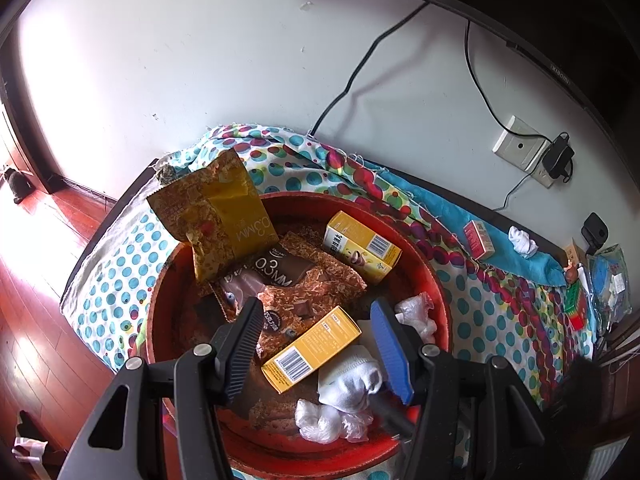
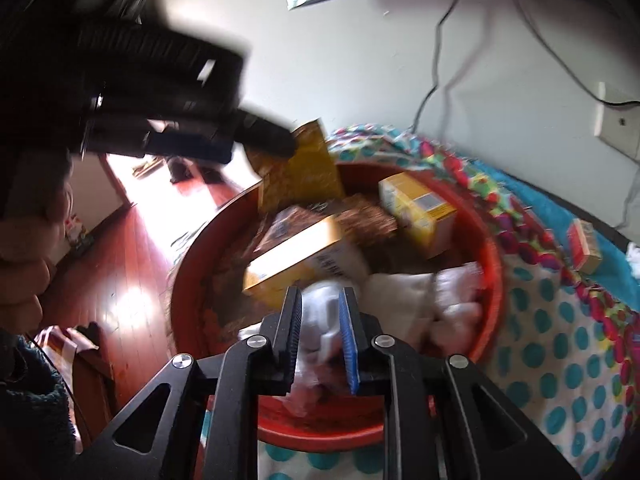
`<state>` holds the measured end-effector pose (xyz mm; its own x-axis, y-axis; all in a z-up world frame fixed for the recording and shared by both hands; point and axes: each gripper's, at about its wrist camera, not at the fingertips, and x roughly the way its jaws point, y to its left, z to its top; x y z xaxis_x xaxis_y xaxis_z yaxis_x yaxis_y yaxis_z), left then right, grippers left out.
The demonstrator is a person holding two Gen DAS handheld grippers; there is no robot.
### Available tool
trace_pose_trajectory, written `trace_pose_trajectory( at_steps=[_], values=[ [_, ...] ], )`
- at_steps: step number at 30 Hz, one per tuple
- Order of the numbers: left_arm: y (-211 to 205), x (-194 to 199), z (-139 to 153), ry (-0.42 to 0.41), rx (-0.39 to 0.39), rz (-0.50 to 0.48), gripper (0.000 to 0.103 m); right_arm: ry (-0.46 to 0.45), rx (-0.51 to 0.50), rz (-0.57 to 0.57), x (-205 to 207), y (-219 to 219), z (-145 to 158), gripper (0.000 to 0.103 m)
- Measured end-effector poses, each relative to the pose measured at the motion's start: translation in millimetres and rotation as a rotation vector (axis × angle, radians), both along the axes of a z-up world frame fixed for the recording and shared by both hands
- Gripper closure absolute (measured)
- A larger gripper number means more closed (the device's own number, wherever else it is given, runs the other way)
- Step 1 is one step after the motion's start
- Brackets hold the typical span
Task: Organize objects
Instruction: 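Lower the sock into the basin and open the right gripper, then move the right gripper to the rolled white sock on the blue cloth and grasp it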
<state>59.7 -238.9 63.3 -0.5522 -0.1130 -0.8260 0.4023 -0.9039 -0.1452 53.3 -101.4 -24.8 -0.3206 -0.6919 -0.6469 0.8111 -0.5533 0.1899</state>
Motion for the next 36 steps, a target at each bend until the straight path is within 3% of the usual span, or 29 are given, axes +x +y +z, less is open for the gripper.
trace_pose_trajectory(
  at_steps=[10,14,20,25,36],
  values=[
    [19.8,-13.1,-11.6,-0.032,0.018,-0.063,0.045,0.096,0.030,-0.313,-66.6,102.7,7.0,0.064],
    [37.0,-20.5,-17.2,-0.051,0.002,-0.104,0.045,0.122,0.066,-0.438,-97.1,150.2,4.9,0.051],
    [66.6,-33.2,-31.0,-0.077,0.010,-0.182,0.045,0.108,0.125,-0.586,-153.6,206.1,-7.7,0.048],
    [88.5,-42.6,-43.1,-0.090,-0.006,-0.235,0.045,0.064,0.183,-0.650,-208.9,220.7,-30.3,0.048],
    [119.3,-60.7,-76.8,-0.122,-0.024,-0.331,0.045,0.042,0.237,-0.652,-288.0,207.7,-58.1,0.041]
  ],
)
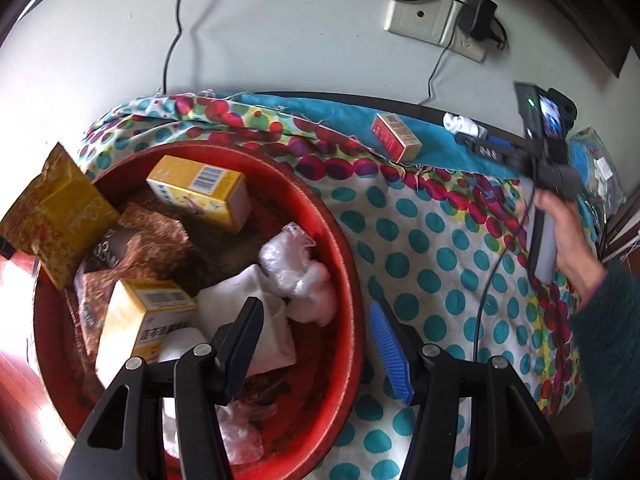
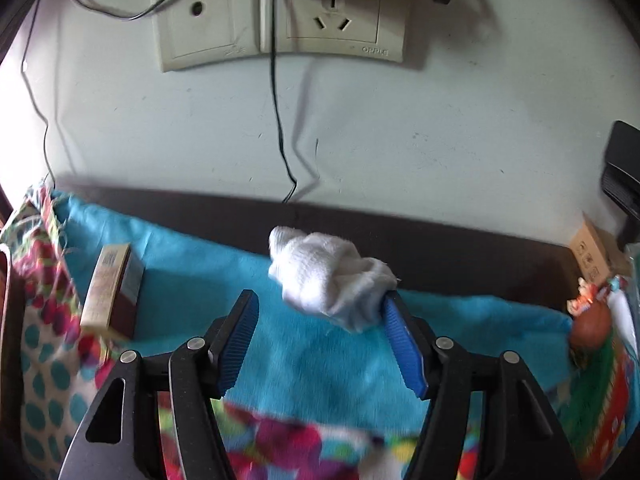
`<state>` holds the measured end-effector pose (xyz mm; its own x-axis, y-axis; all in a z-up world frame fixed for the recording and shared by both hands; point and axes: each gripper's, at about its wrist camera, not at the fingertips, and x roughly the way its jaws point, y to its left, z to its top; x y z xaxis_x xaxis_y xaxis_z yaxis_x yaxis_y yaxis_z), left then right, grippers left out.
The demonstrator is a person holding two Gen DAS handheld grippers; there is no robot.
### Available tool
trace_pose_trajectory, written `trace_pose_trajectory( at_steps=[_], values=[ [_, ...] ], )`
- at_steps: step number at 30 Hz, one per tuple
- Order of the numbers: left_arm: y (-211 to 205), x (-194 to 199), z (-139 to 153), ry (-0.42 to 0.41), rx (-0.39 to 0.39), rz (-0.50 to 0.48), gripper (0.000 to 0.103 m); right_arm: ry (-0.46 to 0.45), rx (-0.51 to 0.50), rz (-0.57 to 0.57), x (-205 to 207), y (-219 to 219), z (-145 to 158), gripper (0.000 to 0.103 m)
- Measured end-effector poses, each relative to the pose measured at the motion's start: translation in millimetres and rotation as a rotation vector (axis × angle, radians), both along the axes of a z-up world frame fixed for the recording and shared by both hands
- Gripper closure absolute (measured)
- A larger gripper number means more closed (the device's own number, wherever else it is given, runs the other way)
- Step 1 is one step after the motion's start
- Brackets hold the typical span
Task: Organize objects
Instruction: 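Move the right gripper to the rolled white sock on the blue cloth and grasp it, then reach the left gripper toward the small cream box while the right gripper holds the sock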
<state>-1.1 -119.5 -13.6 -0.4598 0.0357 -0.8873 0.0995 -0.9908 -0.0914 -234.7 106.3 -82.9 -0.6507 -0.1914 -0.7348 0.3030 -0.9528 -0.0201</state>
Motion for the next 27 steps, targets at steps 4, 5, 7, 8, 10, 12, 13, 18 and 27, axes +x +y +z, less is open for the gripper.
trace_pose_trajectory(
  at_steps=[4,5,7,8,10,12,13,18,27],
  values=[
    [6.2,-3.7,-6.2,0.009,0.023,-0.020,0.045,-0.011,0.022,0.006,-14.8,-3.3,-3.2,0.037],
    [7.9,-4.7,-7.6,0.010,0.021,-0.026,0.045,-0.025,0.020,0.004,-17.4,-3.4,-5.0,0.037],
    [12.2,-6.9,-12.3,0.003,0.009,-0.037,0.045,-0.057,0.018,-0.003,-22.9,-3.4,-9.4,0.036],
    [13.9,-8.1,-15.2,-0.005,0.007,-0.040,0.045,-0.069,0.014,-0.004,-24.6,-3.1,-11.0,0.036],
    [16.0,-8.7,-18.5,-0.014,0.010,-0.043,0.045,-0.081,0.006,-0.008,-26.5,-2.6,-12.6,0.037],
    [18.9,-9.5,-20.6,-0.017,0.009,-0.049,0.045,-0.080,0.011,-0.011,-25.6,-3.9,-12.8,0.040],
    [21.0,-9.9,-21.5,-0.017,0.002,-0.053,0.045,-0.079,0.015,-0.013,-25.1,-4.5,-12.7,0.041],
    [26.7,-10.0,-21.6,-0.011,0.000,-0.068,0.045,-0.059,0.012,-0.016,-19.0,-6.1,-9.9,0.069],
    [27.7,-12.8,-27.5,-0.022,-0.009,-0.050,0.045,0.000,-0.024,0.015,34.3,-3.3,0.0,0.073]
  ],
)
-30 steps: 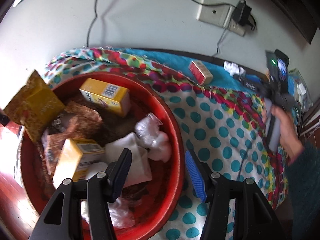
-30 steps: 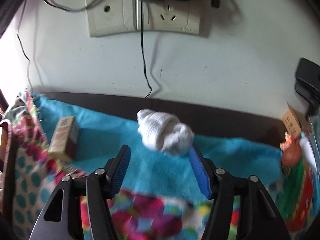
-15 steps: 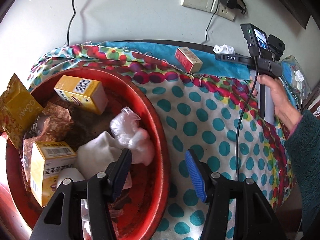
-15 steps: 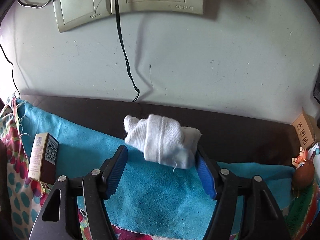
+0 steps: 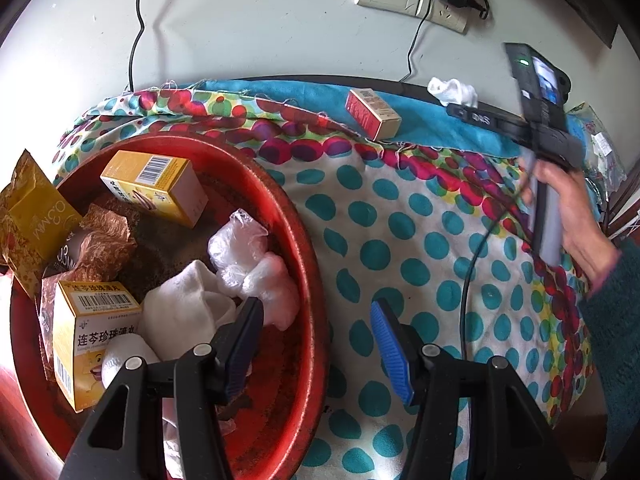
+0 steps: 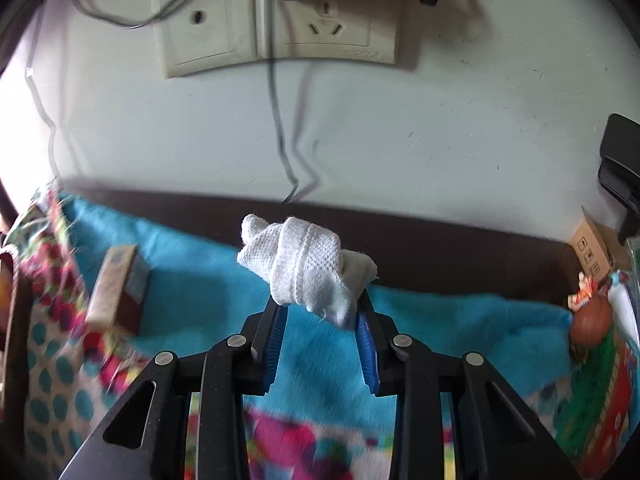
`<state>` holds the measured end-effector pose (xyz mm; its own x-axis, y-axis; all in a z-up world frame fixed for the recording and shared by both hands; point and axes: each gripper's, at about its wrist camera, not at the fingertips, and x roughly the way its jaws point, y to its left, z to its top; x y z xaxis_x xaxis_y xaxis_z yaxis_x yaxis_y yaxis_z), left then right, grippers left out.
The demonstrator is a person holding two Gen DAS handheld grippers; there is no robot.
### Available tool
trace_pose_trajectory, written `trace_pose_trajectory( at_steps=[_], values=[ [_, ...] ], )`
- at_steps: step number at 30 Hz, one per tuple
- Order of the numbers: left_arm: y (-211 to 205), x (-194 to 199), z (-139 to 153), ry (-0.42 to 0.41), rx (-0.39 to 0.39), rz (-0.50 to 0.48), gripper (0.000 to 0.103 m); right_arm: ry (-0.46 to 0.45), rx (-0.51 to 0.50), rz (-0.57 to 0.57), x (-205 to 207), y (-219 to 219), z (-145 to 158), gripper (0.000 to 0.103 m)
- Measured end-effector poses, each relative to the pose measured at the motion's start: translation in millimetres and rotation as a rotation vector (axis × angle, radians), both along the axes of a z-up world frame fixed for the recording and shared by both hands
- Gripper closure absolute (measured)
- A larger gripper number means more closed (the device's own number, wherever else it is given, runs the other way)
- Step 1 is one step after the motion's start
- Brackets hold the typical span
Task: Organize objects
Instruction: 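Reach the left gripper toward the small cream box while the right gripper holds the sock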
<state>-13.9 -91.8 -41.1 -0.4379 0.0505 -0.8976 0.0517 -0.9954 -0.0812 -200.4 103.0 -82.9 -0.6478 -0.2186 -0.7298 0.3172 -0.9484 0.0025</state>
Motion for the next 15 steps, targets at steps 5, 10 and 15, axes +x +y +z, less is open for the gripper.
trace_pose_trajectory(
  at_steps=[5,10,15],
  values=[
    [3.1,0.8,-0.9,0.014,-0.006,-0.008,0.045,0.005,-0.043,0.001,35.6,10.3,3.8,0.072],
    [9.9,1.2,-5.1,0.017,-0.005,-0.022,0.045,0.009,-0.052,0.026,64.9,21.0,10.7,0.072],
    [16.6,1.6,-9.0,0.028,-0.013,-0.027,0.045,-0.010,-0.035,0.019,55.6,47.1,7.4,0.072]
  ],
)
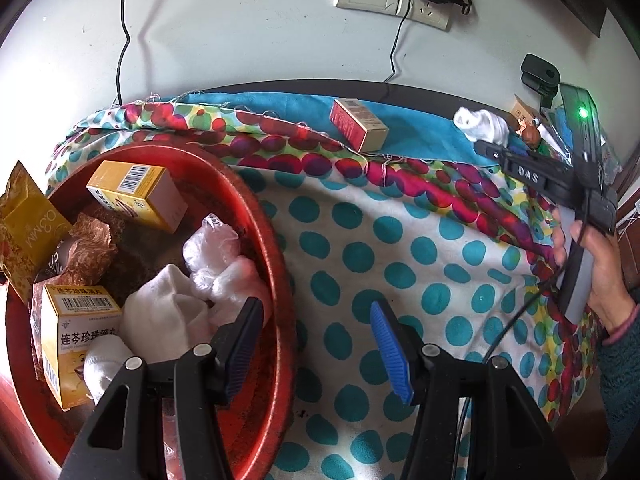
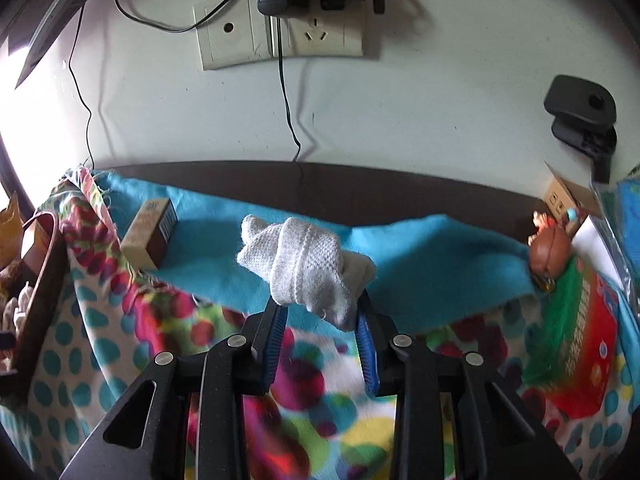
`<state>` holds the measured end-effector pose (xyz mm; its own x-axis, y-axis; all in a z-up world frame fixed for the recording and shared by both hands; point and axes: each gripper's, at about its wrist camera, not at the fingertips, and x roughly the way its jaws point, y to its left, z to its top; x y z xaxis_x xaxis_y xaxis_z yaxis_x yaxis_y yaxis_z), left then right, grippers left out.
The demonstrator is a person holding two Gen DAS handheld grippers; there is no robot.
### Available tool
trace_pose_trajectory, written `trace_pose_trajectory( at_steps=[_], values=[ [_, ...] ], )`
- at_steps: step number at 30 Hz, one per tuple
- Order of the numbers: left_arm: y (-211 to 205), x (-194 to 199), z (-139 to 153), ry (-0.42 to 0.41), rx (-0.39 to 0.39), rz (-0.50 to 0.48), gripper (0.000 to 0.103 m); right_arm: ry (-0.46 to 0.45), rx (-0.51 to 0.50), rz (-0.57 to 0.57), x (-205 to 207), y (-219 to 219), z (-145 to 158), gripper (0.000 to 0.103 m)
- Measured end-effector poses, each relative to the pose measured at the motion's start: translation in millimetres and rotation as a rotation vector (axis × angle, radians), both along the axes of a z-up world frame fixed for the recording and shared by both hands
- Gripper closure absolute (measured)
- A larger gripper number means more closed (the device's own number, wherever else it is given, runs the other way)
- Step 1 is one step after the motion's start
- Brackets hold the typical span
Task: Organize objects
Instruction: 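Reach the left gripper toward the small cream box while the right gripper holds the sock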
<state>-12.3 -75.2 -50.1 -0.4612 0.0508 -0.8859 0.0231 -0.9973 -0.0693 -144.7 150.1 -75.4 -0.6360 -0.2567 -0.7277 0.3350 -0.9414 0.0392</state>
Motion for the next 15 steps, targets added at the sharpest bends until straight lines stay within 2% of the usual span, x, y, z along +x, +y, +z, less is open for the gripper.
trace_pose_trajectory(
  at_steps=[4,7,12,15],
  values=[
    [6.4,0.1,-0.1,0.010,-0.003,-0.004,0.045,-0.011,-0.026,-0.038,-6.3,10.6,-1.9,0.072],
    [11.4,-7.7,1.6,0.016,-0.015,0.008,0.037,-0.056,-0.003,-0.045,-14.8,8.5,-7.5,0.072],
    [26.4,-34.4,18.9,0.062,-0.024,0.017,0.036,-0.054,0.009,-0.030,-14.9,8.0,-8.8,0.073],
    [41.4,-63.3,24.3,0.090,-0.041,0.004,0.036,-0.065,0.003,-0.031,-16.5,9.4,-11.7,0.073]
  ],
)
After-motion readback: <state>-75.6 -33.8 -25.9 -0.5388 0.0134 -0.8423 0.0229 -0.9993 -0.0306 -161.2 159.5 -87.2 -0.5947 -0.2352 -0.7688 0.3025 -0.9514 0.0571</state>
